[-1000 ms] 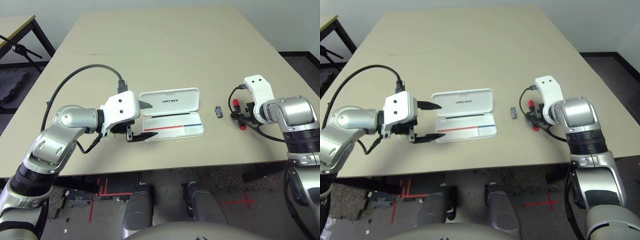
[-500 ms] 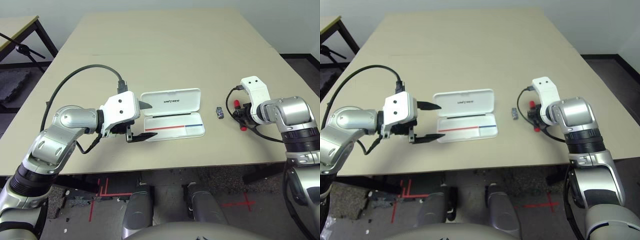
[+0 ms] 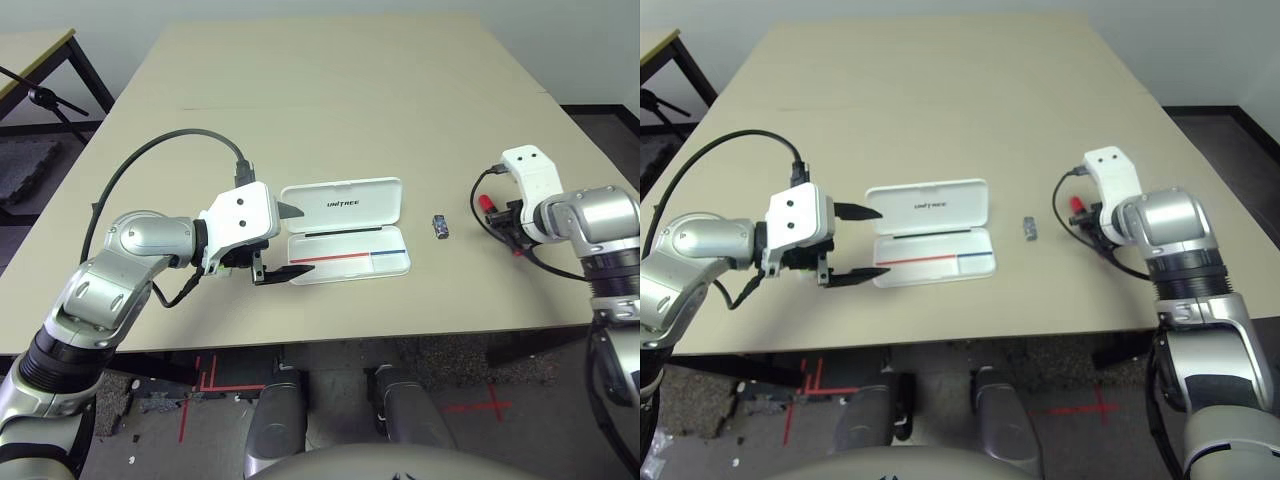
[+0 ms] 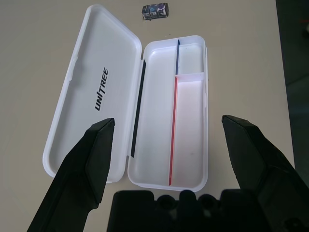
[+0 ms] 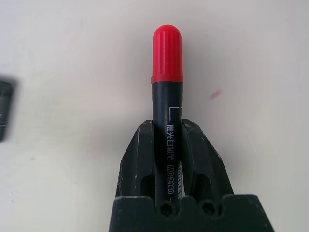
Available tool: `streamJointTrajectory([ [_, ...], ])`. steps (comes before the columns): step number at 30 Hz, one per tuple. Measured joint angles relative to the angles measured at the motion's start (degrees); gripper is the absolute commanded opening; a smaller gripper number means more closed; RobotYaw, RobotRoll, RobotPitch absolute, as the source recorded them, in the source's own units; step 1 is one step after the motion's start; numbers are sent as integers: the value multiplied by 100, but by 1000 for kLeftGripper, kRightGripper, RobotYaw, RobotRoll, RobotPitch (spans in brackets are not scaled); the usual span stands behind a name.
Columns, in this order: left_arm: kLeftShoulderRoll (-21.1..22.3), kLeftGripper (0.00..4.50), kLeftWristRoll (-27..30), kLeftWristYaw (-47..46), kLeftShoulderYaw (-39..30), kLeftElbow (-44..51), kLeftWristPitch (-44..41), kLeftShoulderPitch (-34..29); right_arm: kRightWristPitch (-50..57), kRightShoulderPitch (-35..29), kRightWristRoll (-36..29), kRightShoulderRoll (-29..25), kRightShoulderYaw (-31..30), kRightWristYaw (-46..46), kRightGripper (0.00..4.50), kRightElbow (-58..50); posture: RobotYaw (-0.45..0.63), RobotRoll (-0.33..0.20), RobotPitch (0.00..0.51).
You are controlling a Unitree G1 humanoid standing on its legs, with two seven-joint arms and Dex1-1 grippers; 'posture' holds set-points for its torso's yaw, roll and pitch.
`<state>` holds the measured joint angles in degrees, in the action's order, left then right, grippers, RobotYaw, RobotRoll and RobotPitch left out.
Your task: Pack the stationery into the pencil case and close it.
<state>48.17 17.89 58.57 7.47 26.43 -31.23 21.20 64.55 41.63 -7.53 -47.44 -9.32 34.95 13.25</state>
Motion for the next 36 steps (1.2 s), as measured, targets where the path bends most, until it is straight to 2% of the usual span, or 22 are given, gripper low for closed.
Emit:
streamJointTrajectory([
  [2,2,4500,0,0,1,-3,-4,2,-743,-55,14,-444,-209,650,502,-173,59,0,104],
  [5,7,4500,0,0,0,-1,-7,9,-1955,-212,72,-806,-412,1553,502,-293,59,0,104],
  [12,95,4500,0,0,-24,27,-29,-49,-4195,-141,280,-1037,-503,2987,502,-7,77,0,107],
  [17,155,4500,0,-6,-53,52,-38,-134,-5155,189,384,-829,-604,3760,502,28,93,0,107],
  [26,206,4500,-15,-54,-60,190,-38,-212,-5702,742,679,73,-1049,4582,502,74,120,0,105],
  [36,241,4500,-53,-210,-67,259,-39,-408,-4962,929,1004,806,-1536,4825,502,-96,142,0,105],
])
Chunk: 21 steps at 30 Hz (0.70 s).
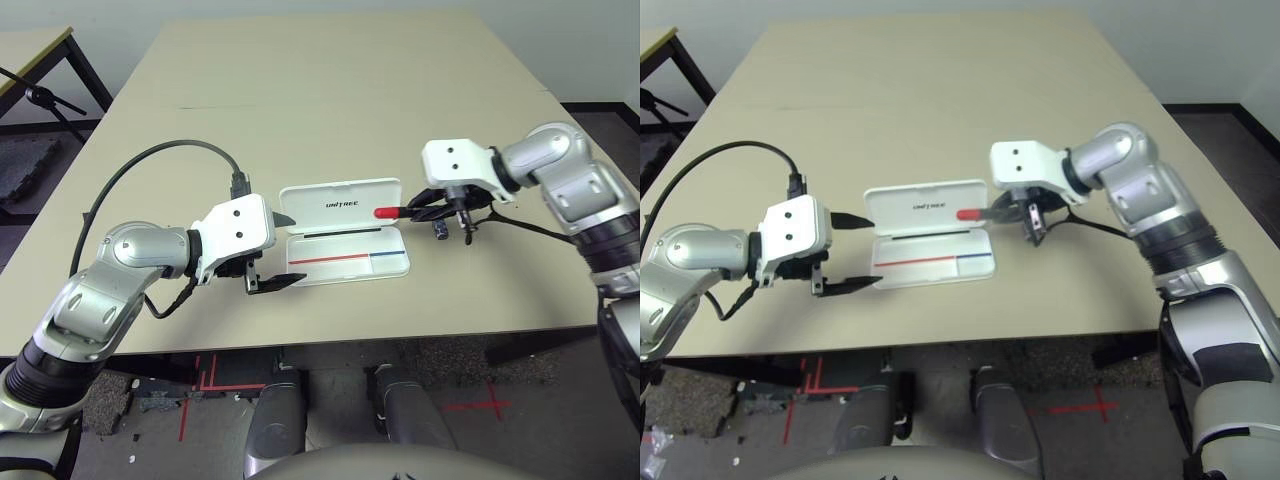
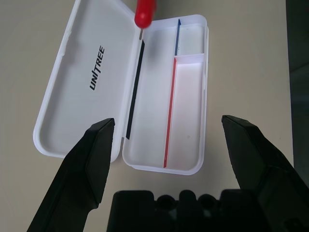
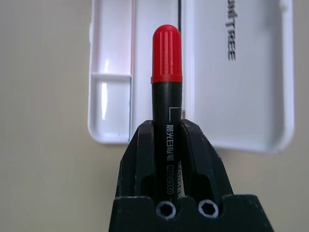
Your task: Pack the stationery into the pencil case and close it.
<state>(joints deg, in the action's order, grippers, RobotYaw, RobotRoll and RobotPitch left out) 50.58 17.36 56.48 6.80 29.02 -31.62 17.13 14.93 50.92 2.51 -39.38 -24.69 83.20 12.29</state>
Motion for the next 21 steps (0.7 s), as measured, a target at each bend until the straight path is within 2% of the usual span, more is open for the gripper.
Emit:
streamJointTrajectory([
  [9,16,4500,3,-72,-12,162,-94,-69,389,411,352,722,-239,-273,502,126,154,0,111],
  [21,18,4500,5,-195,-12,223,-241,-130,564,457,743,1307,-633,-427,502,371,174,0,118],
])
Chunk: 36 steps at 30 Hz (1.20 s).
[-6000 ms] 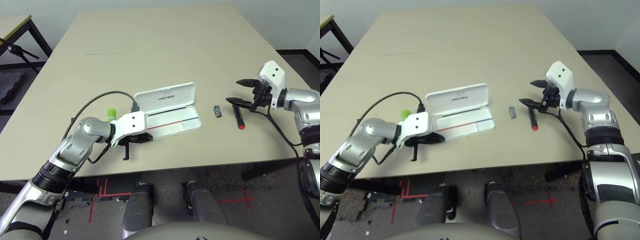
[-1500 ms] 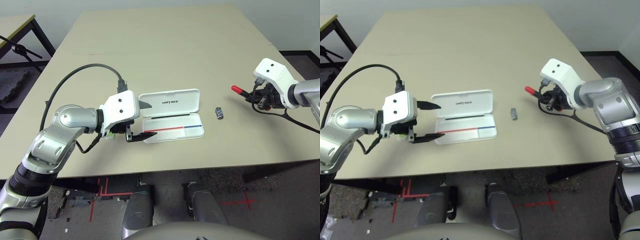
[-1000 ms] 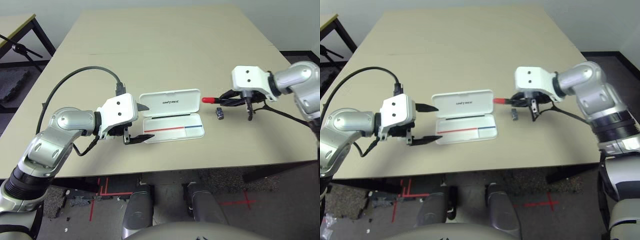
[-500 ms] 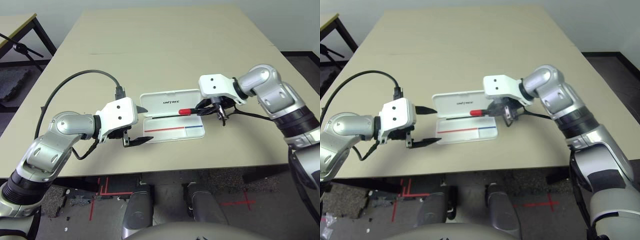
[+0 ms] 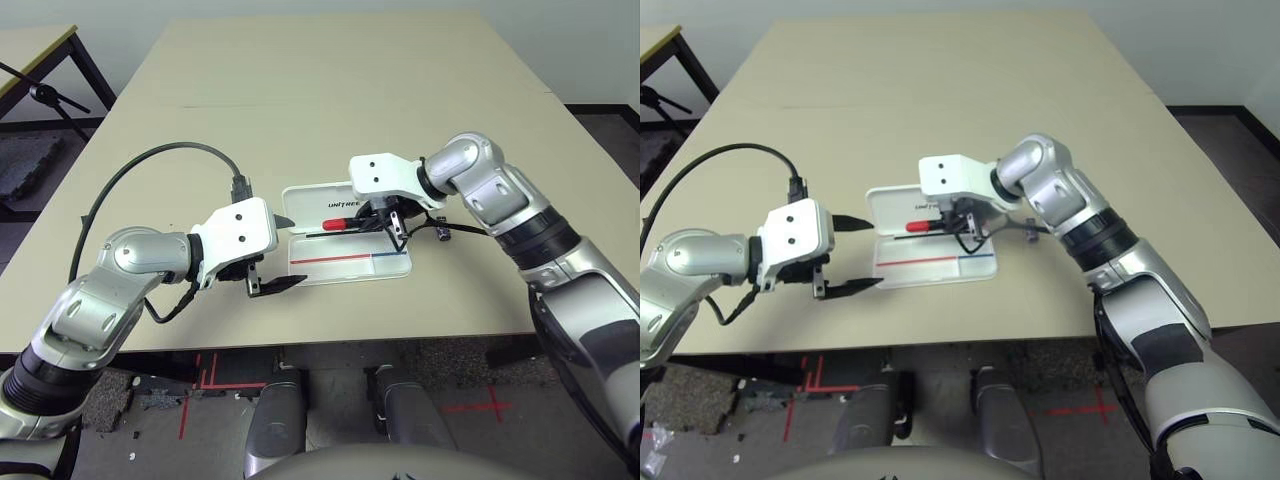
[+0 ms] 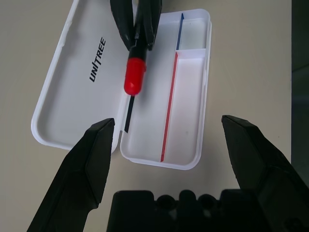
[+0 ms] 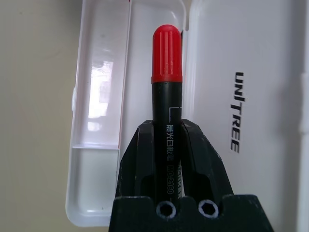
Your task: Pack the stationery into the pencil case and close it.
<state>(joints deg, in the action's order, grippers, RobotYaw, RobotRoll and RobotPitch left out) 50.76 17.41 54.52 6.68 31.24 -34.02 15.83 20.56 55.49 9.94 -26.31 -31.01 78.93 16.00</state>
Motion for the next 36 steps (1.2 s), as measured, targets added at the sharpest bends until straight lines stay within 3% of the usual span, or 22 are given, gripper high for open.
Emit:
streamJointTrajectory([
  [17,-1,4500,17,-160,-2,176,-140,-122,54,10,234,473,-212,-122,502,494,191,0,123],
  [21,0,4500,17,-161,-14,175,-139,-133,43,-6,103,438,-167,-48,1583,436,191,0,123],
  [24,0,4500,17,-161,-41,175,-139,-139,-90,-78,-155,303,10,132,2756,278,189,0,120],
  [29,3,4500,23,-160,-138,177,-138,-161,-392,-312,-660,-374,392,610,4475,-25,187,0,122],
  [36,6,4500,27,-160,-210,181,-138,-270,-590,-782,-1472,-1060,1182,964,4475,-346,191,0,128],
])
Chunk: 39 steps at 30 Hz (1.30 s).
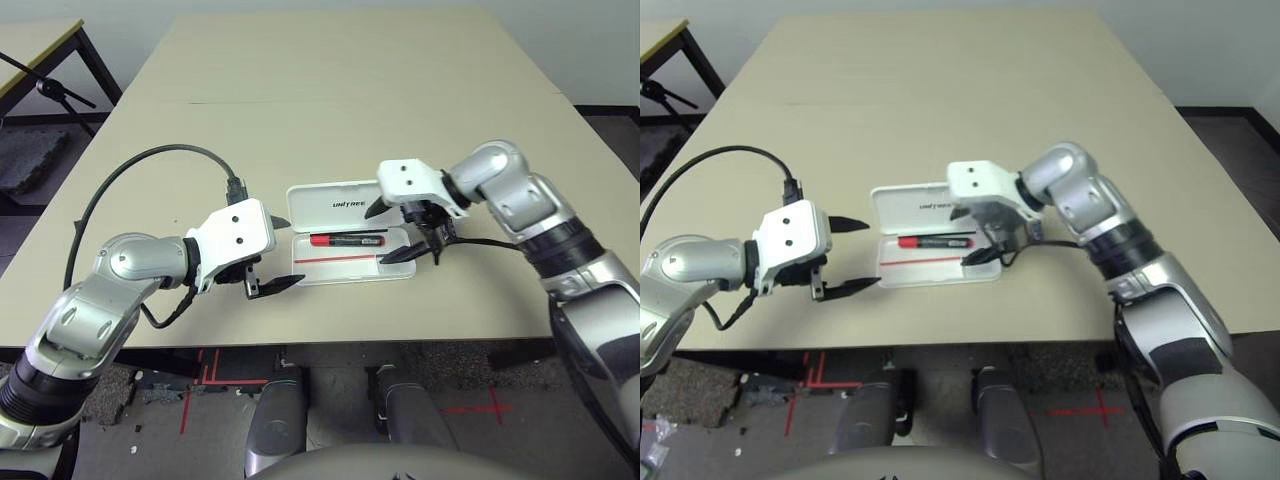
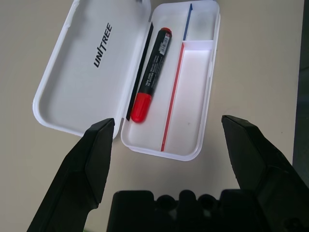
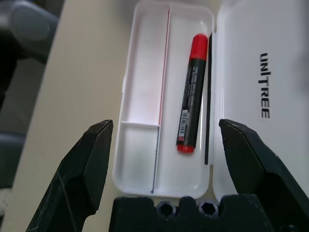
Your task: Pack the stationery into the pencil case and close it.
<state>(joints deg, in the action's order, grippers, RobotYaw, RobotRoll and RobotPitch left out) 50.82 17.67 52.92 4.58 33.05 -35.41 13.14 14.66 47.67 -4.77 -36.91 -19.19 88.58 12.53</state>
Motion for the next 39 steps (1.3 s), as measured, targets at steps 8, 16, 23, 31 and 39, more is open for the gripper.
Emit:
streamJointTrajectory([
  [8,0,4500,26,-61,-188,53,-68,-211,285,-679,-1013,-606,1139,-54,4475,-502,187,0,126],
  [16,3,4500,33,-193,-285,106,-263,-323,447,-1030,-1227,-786,1310,-268,4475,-865,186,0,122],
  [23,240,4500,-152,-899,-504,14,-1442,-256,431,-1029,-1215,-752,1267,-408,4475,-913,203,0,122],
  [31,-731,4500,-146,-2200,-1073,-251,-3375,260,294,-990,-1096,-655,1063,-494,4475,-805,210,0,129],
  [39,-2269,4500,-363,-3503,-1522,-305,-5505,1018,222,-961,-1020,-535,912,-559,4475,-770,197,0,136],
])
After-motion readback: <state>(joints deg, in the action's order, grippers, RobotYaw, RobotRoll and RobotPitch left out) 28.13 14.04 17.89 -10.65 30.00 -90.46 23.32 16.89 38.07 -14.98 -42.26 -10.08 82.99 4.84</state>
